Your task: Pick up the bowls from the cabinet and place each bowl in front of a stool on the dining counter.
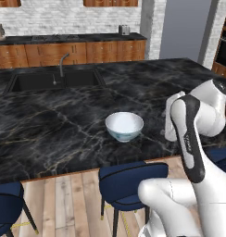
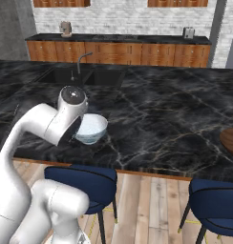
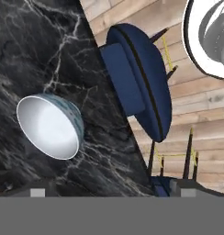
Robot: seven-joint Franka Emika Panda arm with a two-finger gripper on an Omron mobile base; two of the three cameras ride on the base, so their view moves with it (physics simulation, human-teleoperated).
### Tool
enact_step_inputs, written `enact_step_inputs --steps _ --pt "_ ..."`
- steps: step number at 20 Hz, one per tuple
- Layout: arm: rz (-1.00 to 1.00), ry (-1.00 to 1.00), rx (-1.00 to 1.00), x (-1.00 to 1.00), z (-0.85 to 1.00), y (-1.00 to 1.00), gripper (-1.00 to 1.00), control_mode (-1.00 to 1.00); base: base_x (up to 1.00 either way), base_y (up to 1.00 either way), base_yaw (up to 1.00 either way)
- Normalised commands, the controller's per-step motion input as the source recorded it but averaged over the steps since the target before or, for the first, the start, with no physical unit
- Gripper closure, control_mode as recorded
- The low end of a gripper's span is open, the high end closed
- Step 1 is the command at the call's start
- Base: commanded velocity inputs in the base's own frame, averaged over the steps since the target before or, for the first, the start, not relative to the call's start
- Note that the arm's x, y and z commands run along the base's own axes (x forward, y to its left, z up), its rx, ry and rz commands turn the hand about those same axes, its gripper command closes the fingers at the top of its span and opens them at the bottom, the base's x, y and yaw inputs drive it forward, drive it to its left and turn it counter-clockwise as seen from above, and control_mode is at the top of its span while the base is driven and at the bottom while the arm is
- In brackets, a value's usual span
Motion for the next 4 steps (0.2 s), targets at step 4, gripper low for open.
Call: enact_step_inputs --steps 4 --pt "-0.11 0.10 0.00 -1.00 0.98 -0.14 -1.00 -1.00 0.00 0.00 0.00"
